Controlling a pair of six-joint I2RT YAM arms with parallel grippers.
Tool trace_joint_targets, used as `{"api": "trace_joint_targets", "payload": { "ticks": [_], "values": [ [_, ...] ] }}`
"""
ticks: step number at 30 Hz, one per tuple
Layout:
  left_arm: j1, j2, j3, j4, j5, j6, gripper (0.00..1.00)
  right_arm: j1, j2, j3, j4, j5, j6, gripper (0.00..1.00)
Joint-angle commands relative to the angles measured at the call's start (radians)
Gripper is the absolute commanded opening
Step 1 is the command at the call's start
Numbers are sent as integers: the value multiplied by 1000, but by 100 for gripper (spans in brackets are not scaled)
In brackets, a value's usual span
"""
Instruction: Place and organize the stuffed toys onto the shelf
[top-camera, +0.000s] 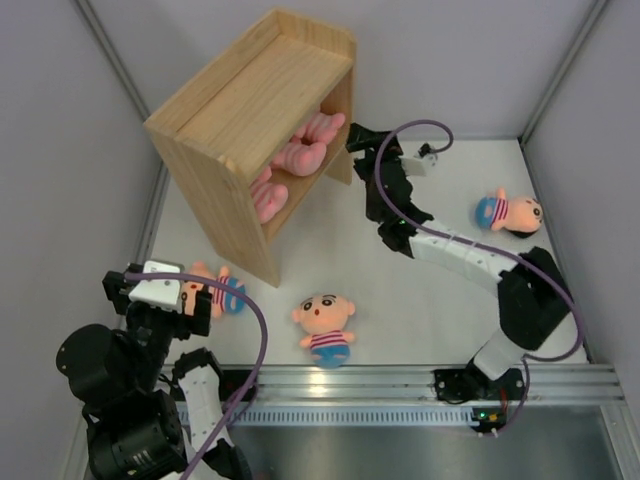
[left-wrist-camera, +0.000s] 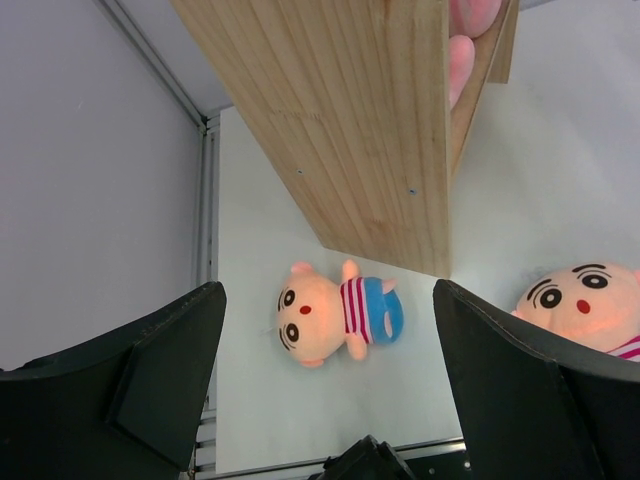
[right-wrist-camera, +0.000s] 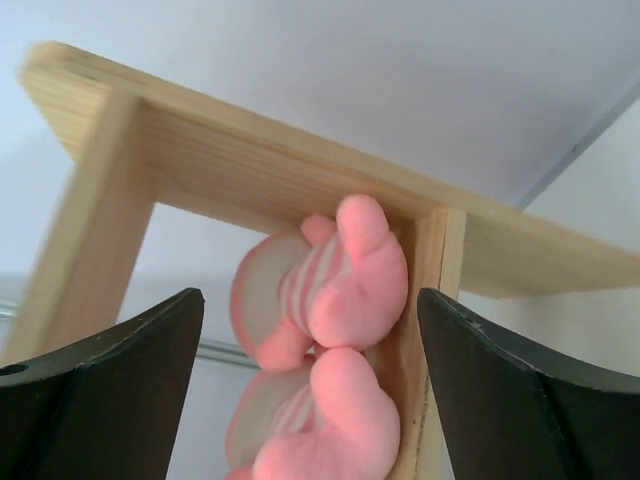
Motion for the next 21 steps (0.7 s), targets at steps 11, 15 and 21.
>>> {"api": "trace_joint_targets", "payload": {
  "ticks": [11, 15, 21],
  "values": [
    [-8, -26, -9, 20, 30, -7, 91, -516, -210, -115, -539, -414, -591, 89],
    [-11, -26, -11, 20, 30, -1, 91, -635, -75, 12, -741, -288, -697, 93],
    [-22, -30, -9, 20, 23, 5, 91, -703, -21, -70, -698, -277, -745, 93]
  ]
}}
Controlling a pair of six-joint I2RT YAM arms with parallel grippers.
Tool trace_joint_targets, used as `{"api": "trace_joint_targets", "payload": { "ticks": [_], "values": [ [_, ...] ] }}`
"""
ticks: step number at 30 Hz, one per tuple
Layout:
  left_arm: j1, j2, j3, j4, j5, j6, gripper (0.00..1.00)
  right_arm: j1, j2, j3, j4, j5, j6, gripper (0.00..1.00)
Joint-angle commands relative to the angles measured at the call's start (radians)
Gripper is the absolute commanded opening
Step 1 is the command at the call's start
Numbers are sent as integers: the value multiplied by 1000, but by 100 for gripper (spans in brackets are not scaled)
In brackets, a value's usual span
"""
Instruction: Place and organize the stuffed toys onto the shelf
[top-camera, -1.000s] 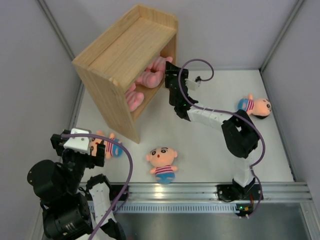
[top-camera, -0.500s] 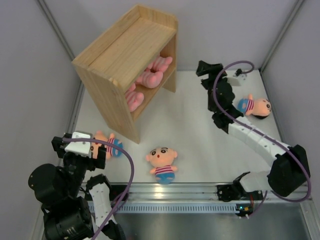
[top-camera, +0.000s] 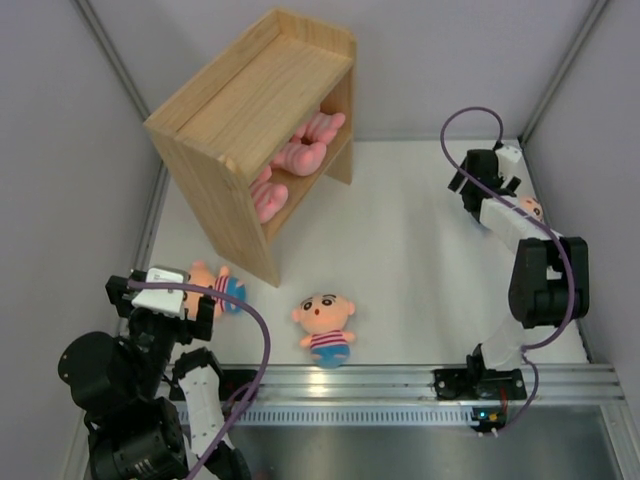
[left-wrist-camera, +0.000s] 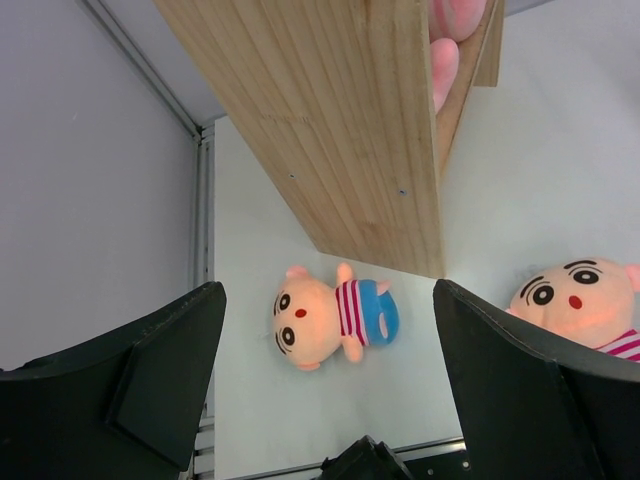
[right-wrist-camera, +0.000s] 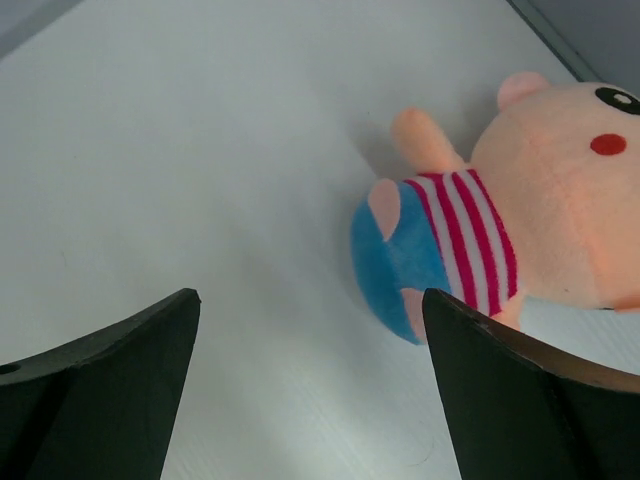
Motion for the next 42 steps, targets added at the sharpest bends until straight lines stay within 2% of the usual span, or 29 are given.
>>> {"api": "trace_joint_targets", "payload": {
  "ticks": [1, 5, 7, 11, 15, 18, 20, 24, 25, 26, 27, 29, 34, 37, 38, 40, 42],
  "values": [
    [-10, -8, -2, 20, 11, 4, 91, -33, 29, -3, -11, -5, -87, 91],
    [-21, -10, 1, 20, 2, 8, 91, -96, 132, 88, -86, -81, -121, 81],
    [-21, -11, -5, 20, 2, 9, 91, -99, 157, 95, -77, -103, -135, 79],
    [-21, -11, -5, 20, -4, 14, 91, -100, 186, 97, -77, -22, -130, 81],
    [-23, -10, -3, 19, -6, 20, 91, -120, 239, 150, -101, -10, -176, 77],
    [-23, -7, -2, 22, -6, 21, 91, -131, 261, 186, -101, 13, -213, 62],
    [-23, -7, 1, 20, -9, 24, 91, -151, 278, 225, -115, 20, -224, 46],
    [-23, -4, 6, 20, -20, 31, 91, -203, 341, 296, -169, -2, -245, 37],
    [-23, -5, 6, 19, -24, 32, 91, -212, 351, 308, -189, -5, -247, 30],
    [-23, -2, 4, 20, -24, 34, 91, -234, 362, 327, -208, -28, -248, 17],
    [-23, -2, 4, 20, -24, 32, 91, -246, 364, 330, -209, -42, -247, 17],
    [-23, -1, 4, 22, -23, 35, 91, -263, 353, 324, -195, -60, -260, 0],
    [-23, 2, 8, 20, -26, 38, 91, -264, 258, 338, -151, -169, -323, 0],
    [-23, 9, 8, 20, -26, 34, 91, -263, 139, 339, -26, -349, -366, 0],
    [-23, 10, 6, 20, -23, 32, 91, -261, 112, 364, -2, -452, -377, 0],
    [-23, 9, 4, 20, -23, 29, 91, -254, 72, 473, -4, -521, -395, 0],
    [-23, 10, 6, 20, -23, 27, 91, -222, 80, 587, -93, -545, -455, 0]
  ]
}}
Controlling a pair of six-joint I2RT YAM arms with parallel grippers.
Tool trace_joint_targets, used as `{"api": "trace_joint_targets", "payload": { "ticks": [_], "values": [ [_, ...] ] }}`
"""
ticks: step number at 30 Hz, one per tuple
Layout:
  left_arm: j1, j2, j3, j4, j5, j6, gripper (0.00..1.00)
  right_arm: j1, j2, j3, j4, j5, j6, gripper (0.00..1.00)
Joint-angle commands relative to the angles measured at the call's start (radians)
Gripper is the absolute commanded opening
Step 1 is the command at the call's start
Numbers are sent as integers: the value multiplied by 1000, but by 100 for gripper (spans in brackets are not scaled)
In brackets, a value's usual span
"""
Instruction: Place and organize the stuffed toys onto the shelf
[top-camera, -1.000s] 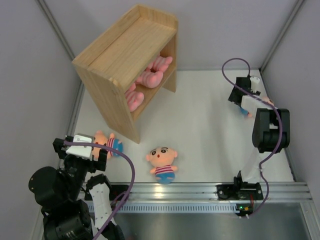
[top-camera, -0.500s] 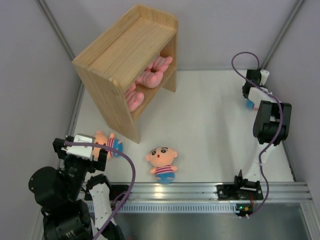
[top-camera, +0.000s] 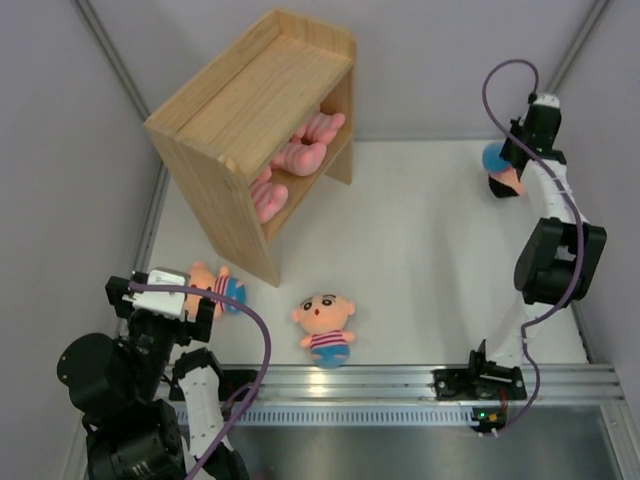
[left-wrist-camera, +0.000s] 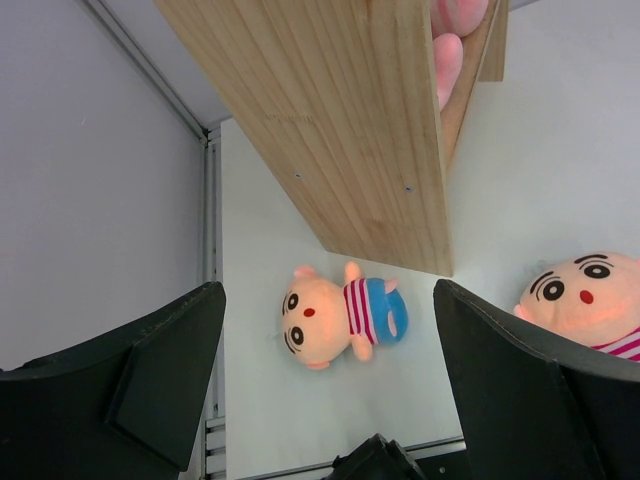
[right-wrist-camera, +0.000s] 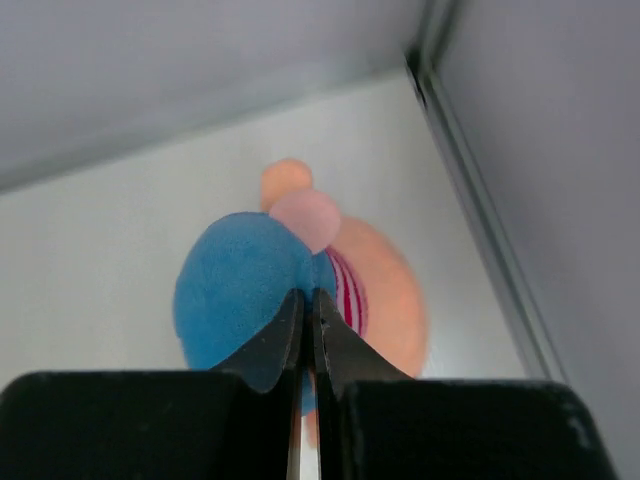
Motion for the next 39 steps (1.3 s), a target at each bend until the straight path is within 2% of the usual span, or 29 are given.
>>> {"api": "trace_joint_targets", "payload": {
  "ticks": [1, 3, 4, 6, 7, 8, 11, 13, 17, 23, 27, 31, 34, 39],
  "values": [
    [-5, 12, 9, 22, -9, 0, 91, 45, -102, 250, 27, -175, -100, 0],
    [-5, 11, 6, 20, -6, -1, 91, 89, -101, 382, 4, -252, -186, 0],
    [-5, 8, 4, 22, -6, -4, 91, 103, -102, 453, -5, -351, -210, 0],
    [-5, 9, -2, 22, -7, -4, 91, 161, -119, 511, -15, -433, -307, 0],
    [-3, 9, -4, 22, -12, -4, 91, 231, -122, 569, -43, -444, -345, 0],
    [-3, 9, -4, 22, -12, -3, 91, 265, -137, 593, -54, -456, -421, 0],
    [-2, 9, -4, 20, -20, -4, 91, 374, -187, 591, 19, -563, -486, 0],
    [-2, 11, -5, 20, -20, -6, 91, 434, -240, 581, 74, -667, -478, 0],
    [1, 6, -14, 22, -18, -6, 91, 506, -302, 581, 302, -847, -349, 0],
    [10, 2, -22, 22, -14, -9, 91, 697, -277, 584, 387, -1043, -343, 0],
    [16, 3, -19, 22, -17, -10, 91, 801, -178, 639, 495, -1079, -287, 0],
    [18, 0, -19, 22, -26, -12, 91, 885, -14, 874, 531, -1018, -240, 0],
    [20, -4, -28, 22, -29, -10, 91, 930, 71, 892, 605, -1002, -229, 0],
    [21, -11, -37, 22, -40, -4, 91, 976, 157, 838, 610, -1030, -267, 0]
  ]
}}
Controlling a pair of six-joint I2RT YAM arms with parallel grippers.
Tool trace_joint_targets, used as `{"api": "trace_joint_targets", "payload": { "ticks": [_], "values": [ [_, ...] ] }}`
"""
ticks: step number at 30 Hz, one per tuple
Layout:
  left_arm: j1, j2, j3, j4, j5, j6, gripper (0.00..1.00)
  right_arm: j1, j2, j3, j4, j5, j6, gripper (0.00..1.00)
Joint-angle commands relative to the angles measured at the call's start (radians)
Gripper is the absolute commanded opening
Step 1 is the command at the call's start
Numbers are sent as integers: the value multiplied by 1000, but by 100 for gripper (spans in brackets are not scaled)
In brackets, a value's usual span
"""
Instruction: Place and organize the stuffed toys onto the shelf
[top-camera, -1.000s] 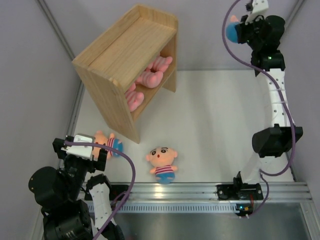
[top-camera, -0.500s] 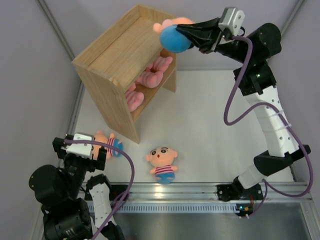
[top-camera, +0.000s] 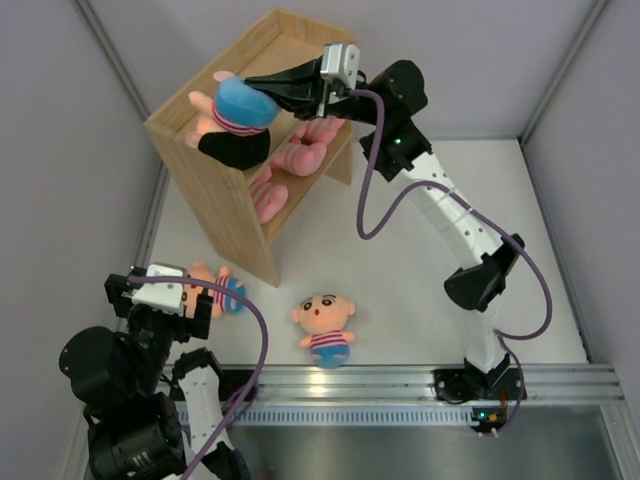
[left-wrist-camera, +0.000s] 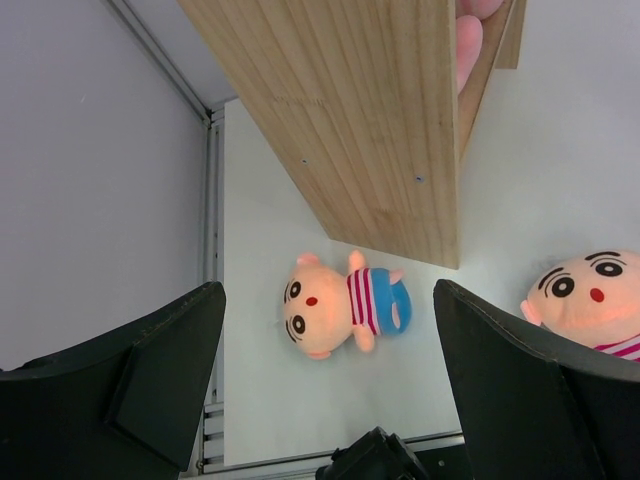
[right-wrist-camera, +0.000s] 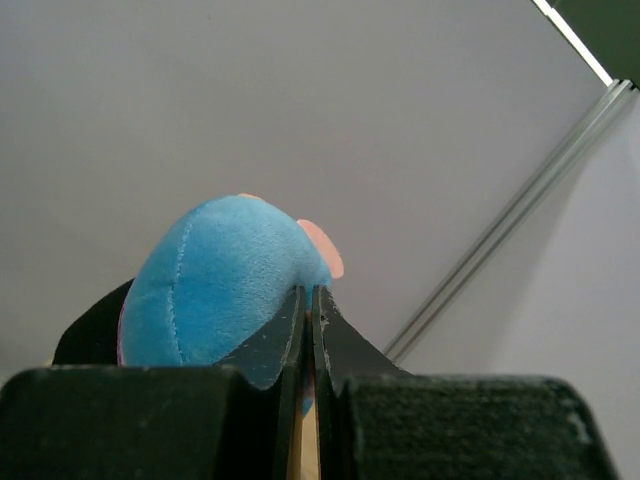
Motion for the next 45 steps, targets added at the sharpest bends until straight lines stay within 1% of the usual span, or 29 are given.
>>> {"api": "trace_joint_targets", "payload": {
  "ticks": [1, 5, 6, 9, 12, 13, 14, 16, 18, 21, 26, 27, 29, 30, 32, 33, 34, 36, 39, 40, 41, 42, 44, 45],
  "values": [
    [6, -9, -9, 20, -19, -3, 91, 36, 31, -14, 63, -46, -5, 0],
    [4, -8, -11, 20, -18, -3, 91, 28, 63, -23, 48, -99, 15, 0],
    [6, -6, -11, 21, -18, -5, 91, 27, 62, -48, 55, -106, 16, 0],
    [6, -4, -19, 20, -5, -7, 91, 18, 54, -74, 116, -49, 24, 0],
    [7, -3, -20, 21, -2, -7, 91, 7, 91, -28, 152, 144, 47, 0],
    [7, -1, -19, 21, -2, -7, 91, 2, 100, -8, 190, 257, 47, 0],
    [9, -6, -19, 20, -4, -7, 91, 1, 117, 4, 213, 297, 47, 0],
    [9, -6, -19, 21, -1, -7, 91, -1, 141, 85, 224, 353, 47, 0],
    [10, -4, -22, 20, -2, -7, 91, 2, 163, 125, 252, 374, 55, 0],
    [10, -3, -23, 20, -1, -7, 91, 21, 158, 124, 272, 379, 23, 0],
    [12, -9, -22, 20, -5, -5, 91, 39, 174, 102, 282, 336, -1, 0],
    [12, -9, -22, 20, -7, -2, 91, 39, 175, 92, 267, 303, -8, 0],
    [12, -14, -20, 20, -19, -2, 91, 38, 156, 58, 234, 252, -39, 0],
    [12, -18, -19, 18, -24, 3, 91, 37, 143, -11, 209, 191, -47, 0],
    [12, -21, -19, 20, -33, 6, 91, 28, 82, -91, 180, 120, -79, 0],
    [12, -23, -22, 20, -34, 7, 91, 19, 57, -181, 161, 80, -97, 0],
    [12, -23, -23, 20, -33, 7, 91, 15, 4, -230, 170, 68, -99, 0],
    [10, -23, -28, 20, -24, 7, 91, -1, -45, -356, 198, 46, -94, 0],
    [10, -17, -31, 21, -15, 4, 91, -28, -121, -444, 227, 61, -77, 0],
    [10, -15, -31, 20, -8, 4, 91, -35, -142, -448, 206, 87, -77, 0],
    [12, -14, -31, 21, -4, 3, 91, -35, -147, -436, 186, 91, -82, 3],
    [12, -14, -31, 21, -1, 1, 91, -36, -147, -424, 162, 97, -79, 21],
    [12, -15, -31, 20, 1, 3, 91, -36, -144, -386, 126, 89, -57, 36],
    [12, -14, -29, 21, -1, 0, 91, -35, -141, -376, 123, 86, -24, 44]
  ]
}}
